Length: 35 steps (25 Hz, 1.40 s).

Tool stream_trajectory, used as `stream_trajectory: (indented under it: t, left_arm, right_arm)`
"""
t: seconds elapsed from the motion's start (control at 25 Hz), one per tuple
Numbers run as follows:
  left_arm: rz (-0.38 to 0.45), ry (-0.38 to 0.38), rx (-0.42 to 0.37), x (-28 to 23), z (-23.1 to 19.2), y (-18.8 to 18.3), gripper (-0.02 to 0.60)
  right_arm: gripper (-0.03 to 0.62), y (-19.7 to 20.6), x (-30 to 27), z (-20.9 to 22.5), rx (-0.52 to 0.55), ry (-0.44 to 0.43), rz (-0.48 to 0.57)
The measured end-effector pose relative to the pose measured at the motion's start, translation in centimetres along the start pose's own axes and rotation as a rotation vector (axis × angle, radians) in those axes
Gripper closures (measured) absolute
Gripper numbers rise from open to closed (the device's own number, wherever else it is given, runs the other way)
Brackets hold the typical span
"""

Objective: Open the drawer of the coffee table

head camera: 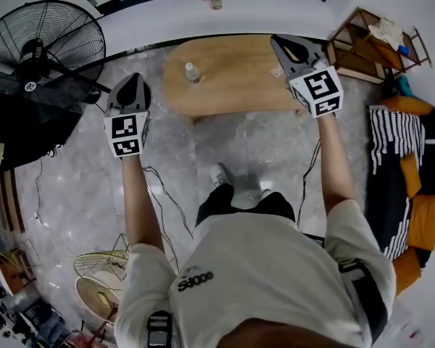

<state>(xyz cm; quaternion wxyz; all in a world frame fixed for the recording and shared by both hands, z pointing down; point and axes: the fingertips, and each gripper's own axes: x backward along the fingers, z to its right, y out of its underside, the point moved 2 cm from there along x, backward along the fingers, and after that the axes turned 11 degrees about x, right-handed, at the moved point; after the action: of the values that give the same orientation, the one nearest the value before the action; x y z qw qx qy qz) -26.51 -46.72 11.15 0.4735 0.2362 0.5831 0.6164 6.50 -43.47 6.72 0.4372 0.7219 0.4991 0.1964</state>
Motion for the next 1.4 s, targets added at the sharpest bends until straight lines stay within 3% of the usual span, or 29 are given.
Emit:
stream_trajectory:
  t: [0.2,0.44,0.6,0.8,1.16,1.4]
  left_arm:
    - [0.004,0.007,-0.001,-1.8,0.7,4.5,0.565]
    - [-0.002,-0.02,0.006,-3.3,2.6,13.0,0.565]
    - [-0.009,-0.025,0.035,-4.8,4.0,20.1,0.565]
    - [-0.015,-0.024,0.126,-6.9,5.8,30.2,0.565]
    - [-0.043,-0.024,0.081,-9.8,9.8,46.2,0.565]
    - [-0.034,-0.041,0.106,-9.0,11.8,53.0,0.565]
  right_arm:
    - [0.589,5.6,-1.7,-1.1,-0.029,0.011,-0.014]
    - [0.589,15.0,-2.0,-6.4,0.0,-0.013,-0.056]
    - [0.589,21.8,-2.7,-11.0,0.017,-0.021,-0.086]
    - [0.589,29.9,-4.0,-16.2,-0.016,-0.064,-0.087]
    - [0.589,43.9,-5.8,-23.9,-0.054,-0.079,-0.083]
    - [0.589,48.4,-4.8,-28.4,-0.064,-0.097,-0.048]
